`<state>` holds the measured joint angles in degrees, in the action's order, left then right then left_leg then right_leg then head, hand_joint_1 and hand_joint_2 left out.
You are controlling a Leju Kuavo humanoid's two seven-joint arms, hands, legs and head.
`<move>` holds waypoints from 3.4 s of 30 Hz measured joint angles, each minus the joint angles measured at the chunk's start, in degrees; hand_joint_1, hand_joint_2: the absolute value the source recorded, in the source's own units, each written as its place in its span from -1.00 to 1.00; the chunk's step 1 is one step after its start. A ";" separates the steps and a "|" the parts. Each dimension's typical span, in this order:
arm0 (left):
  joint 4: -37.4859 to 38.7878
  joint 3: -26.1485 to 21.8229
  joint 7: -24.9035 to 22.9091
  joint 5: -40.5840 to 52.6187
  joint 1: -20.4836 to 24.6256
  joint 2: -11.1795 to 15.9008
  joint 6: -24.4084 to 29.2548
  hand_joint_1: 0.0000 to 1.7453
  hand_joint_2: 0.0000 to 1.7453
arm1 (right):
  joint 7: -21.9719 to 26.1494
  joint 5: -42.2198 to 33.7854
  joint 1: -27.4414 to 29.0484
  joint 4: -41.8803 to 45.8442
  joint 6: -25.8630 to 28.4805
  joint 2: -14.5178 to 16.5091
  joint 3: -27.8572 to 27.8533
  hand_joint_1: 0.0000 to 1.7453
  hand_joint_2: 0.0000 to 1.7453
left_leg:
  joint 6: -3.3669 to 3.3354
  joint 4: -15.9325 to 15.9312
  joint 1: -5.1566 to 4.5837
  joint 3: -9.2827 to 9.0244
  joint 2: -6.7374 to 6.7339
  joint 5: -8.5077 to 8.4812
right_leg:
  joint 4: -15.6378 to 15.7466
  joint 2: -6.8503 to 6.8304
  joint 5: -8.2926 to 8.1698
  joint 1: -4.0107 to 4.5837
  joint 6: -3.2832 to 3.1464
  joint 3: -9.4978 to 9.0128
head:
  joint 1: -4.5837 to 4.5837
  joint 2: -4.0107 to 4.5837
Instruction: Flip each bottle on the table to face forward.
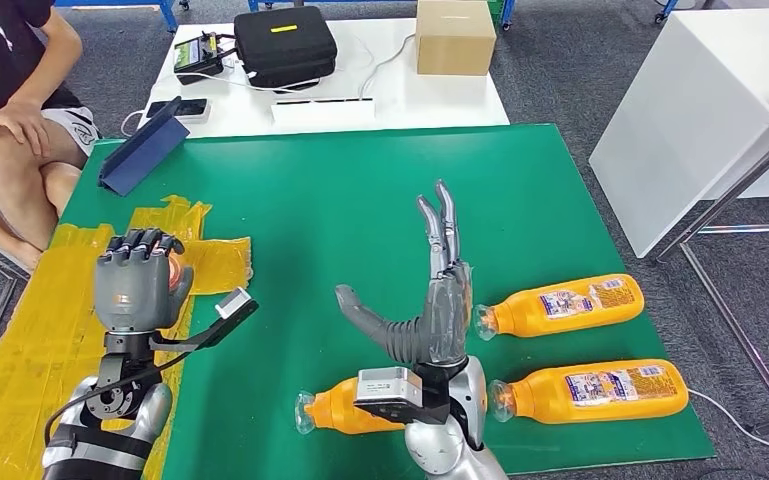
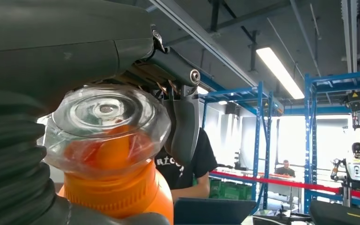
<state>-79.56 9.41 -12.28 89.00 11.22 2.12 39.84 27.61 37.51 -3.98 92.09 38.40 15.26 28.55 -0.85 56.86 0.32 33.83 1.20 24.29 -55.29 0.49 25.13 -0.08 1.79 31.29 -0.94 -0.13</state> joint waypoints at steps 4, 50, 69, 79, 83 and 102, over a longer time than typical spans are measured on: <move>0.36 0.34 0.19 -0.14 0.04 0.25 0.01 1.00 1.00 | 0.00 0.13 0.00 0.01 0.01 -0.02 0.00 -1.00 1.00 | 0.00 0.00 0.00 0.00 0.00 0.00 | 0.00 0.00 0.00 0.00 0.00 0.00 | 0.00 0.00; 45.23 -18.22 36.41 -36.20 11.63 -8.85 -7.94 -1.00 1.00 | -2.41 0.95 -0.09 -2.70 -4.35 -1.54 0.21 -1.00 1.00 | 0.00 -0.01 -0.02 -0.34 0.24 -0.01 | 0.01 -0.19 0.03 -0.01 0.00 -0.43 | -0.02 0.00; -6.75 -16.94 47.03 -79.18 -11.01 -14.96 -37.50 -1.00 1.00 | -11.70 18.73 3.88 -2.52 -25.50 -12.26 6.30 -1.00 1.00 | 0.05 -0.01 -0.01 0.04 0.08 0.11 | 0.03 -0.08 0.07 0.01 -0.01 -0.03 | -0.01 0.00; -9.73 -17.13 46.90 -80.37 -12.06 -15.39 -39.06 -1.00 1.00 | -15.48 23.30 6.91 -3.93 -30.33 -18.66 9.14 -1.00 1.00 | 0.04 0.00 -0.01 0.04 0.10 0.11 | 0.04 -0.11 0.06 -0.01 0.00 -0.04 | -0.02 0.00; -9.73 -17.20 46.90 -80.42 -12.22 -15.47 -39.08 -1.00 1.00 | -18.30 23.82 8.37 -4.36 -30.06 -21.57 10.01 -1.00 1.00 | 0.04 0.00 -0.02 0.06 0.12 0.11 | 0.04 -0.11 0.06 -0.01 0.00 -0.04 | -0.01 0.00; -11.98 -17.39 45.81 -81.13 -14.01 -16.88 -38.91 -1.00 1.00 | -34.85 33.15 10.21 -6.32 -26.49 -25.76 10.22 -1.00 1.00 | 0.04 0.00 -0.02 0.01 0.08 0.11 | 0.05 -0.11 0.06 0.00 0.00 -0.07 | -0.02 0.00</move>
<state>-91.54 -7.98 33.53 7.87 -2.79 -14.76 0.93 -7.25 70.66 6.23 85.77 11.92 -10.50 38.77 -0.81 56.86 0.30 33.84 1.28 24.40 -55.24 0.38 25.19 -0.08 1.79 31.22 -0.96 -0.13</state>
